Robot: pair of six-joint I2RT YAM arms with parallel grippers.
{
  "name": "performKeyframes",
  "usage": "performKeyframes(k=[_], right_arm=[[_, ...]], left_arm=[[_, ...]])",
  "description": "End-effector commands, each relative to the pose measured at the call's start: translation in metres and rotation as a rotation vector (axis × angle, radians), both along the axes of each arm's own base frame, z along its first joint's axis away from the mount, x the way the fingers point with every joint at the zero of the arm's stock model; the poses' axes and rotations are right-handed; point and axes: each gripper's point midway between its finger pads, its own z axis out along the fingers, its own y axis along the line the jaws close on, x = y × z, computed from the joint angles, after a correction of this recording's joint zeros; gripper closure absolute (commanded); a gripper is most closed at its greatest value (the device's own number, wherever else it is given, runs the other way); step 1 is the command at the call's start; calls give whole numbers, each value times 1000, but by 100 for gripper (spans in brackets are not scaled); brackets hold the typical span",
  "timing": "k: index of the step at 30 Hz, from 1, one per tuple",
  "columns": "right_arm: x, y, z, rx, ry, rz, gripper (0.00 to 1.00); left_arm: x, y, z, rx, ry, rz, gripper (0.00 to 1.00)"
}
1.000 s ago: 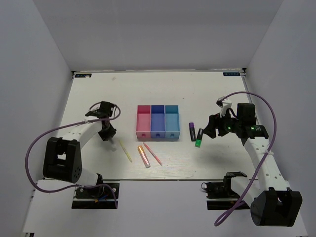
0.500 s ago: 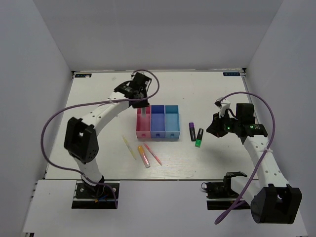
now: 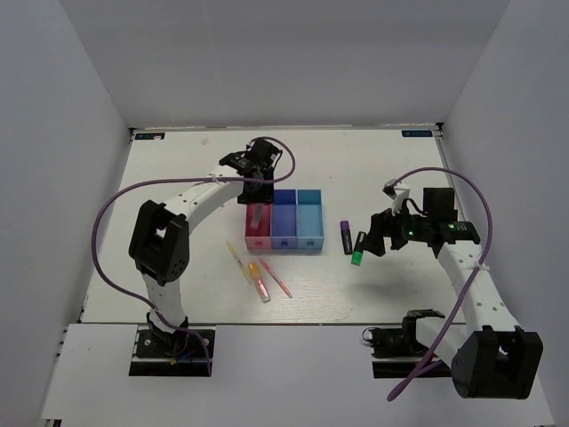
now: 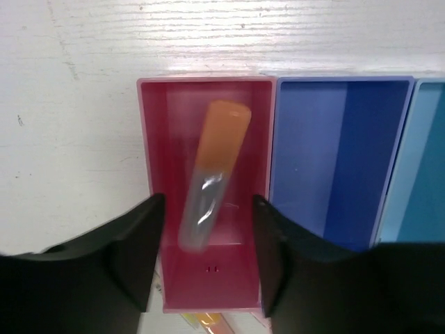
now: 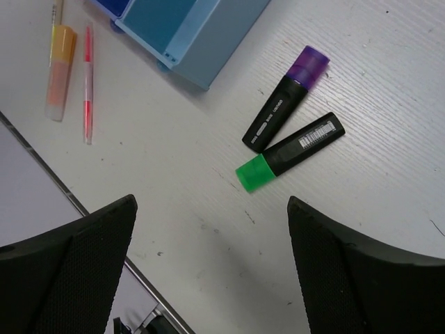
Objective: Sort the stationery into containers
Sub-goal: Place the pen in the storage box, then pick up the pen from the center of the board.
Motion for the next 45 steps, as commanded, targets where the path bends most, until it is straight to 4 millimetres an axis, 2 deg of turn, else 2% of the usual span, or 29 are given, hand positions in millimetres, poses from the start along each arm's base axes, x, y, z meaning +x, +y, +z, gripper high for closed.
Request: performKeyframes(k=[1, 3, 6, 8, 9, 10, 11, 13, 14, 15, 16, 18, 19, 20, 21, 22, 23, 24, 25, 26, 27, 28, 29, 33, 34, 35, 37, 41, 45], right_arm=[[-5, 8, 6, 31, -12, 58, 10], [-6, 9, 8, 39, -18, 66, 11], [-9, 12, 10, 50, -20, 88, 22], [-12, 17, 14, 63, -32, 118, 50], [-12, 20, 16, 72, -35, 129, 84], [-13, 26, 17, 80, -39, 150, 95], [-16, 34, 14, 83, -20, 189, 100], [-17, 45, 20, 81, -15, 245, 100], [-31, 62, 18, 67, 8, 328, 100], [-27, 66, 12, 32, 33, 344, 100], [-40, 86, 13, 13, 28, 439, 100], [-33, 97, -1, -81, 41, 464, 100], [-47, 122, 0, -106, 26, 565, 100], [-45, 128, -4, -145, 16, 562, 100], [-38, 137, -12, -190, -8, 559, 94], [-53, 161, -16, -214, -22, 630, 85], [-42, 166, -20, -262, -47, 566, 64], [-43, 178, -21, -261, -59, 577, 55], [-53, 196, -35, -292, -36, 624, 45], [-43, 206, -32, -301, -55, 570, 40], [-44, 222, -35, -293, -40, 565, 32], [-54, 238, -45, -296, -13, 552, 29], [-41, 244, -43, -326, -53, 488, 29], [-46, 286, -53, -315, -31, 421, 26], [-46, 287, -69, -351, -23, 417, 26], [-44, 298, -61, -334, -38, 411, 26], [-49, 302, -79, -376, -19, 402, 26], [-54, 310, -83, -379, 14, 389, 26], [-54, 311, -91, -397, 23, 354, 37]], left_arm=[[-1, -6, 17, -14, -41, -29, 34], [-2, -8, 22, -21, -51, -33, 28], [-3, -10, 35, -45, -72, -32, 25], [-8, -8, 47, -64, -87, -33, 30], [-13, -9, 58, -74, -109, -41, 48], [-15, -5, 63, -73, -119, -37, 59], [-26, 2, 82, -100, -156, -32, 68], [-51, 20, 63, -73, -110, -6, 80], [-63, 30, 90, -116, -180, 4, 81], [-71, 39, 88, -115, -181, 18, 79], [-94, 57, 50, -73, -103, 49, 59], [-114, 78, 64, -124, -152, 91, 37], [-131, 92, 52, -127, -136, 114, 32], [-144, 102, 33, -107, -97, 129, 25], [-154, 117, 23, -108, -84, 163, 23], [-160, 124, 24, -114, -95, 176, 23], [-171, 132, 6, -91, -54, 188, 22], [-174, 139, 3, -100, -45, 213, 22], [-175, 141, 7, -121, -70, 210, 22], [-183, 145, -4, -107, -44, 197, 20], [-183, 146, -5, -134, -47, 205, 20], [-184, 147, -4, -144, -57, 206, 20], [-187, 148, -11, -144, -42, 197, 20], [-186, 157, -10, -146, -73, 220, 19], [-184, 159, -7, -147, -89, 222, 19], [-183, 163, -6, -141, -97, 237, 19], [-182, 165, -6, -144, -106, 246, 18], [-184, 169, -7, -153, -110, 263, 18], [-184, 174, -8, -140, -116, 282, 17]])
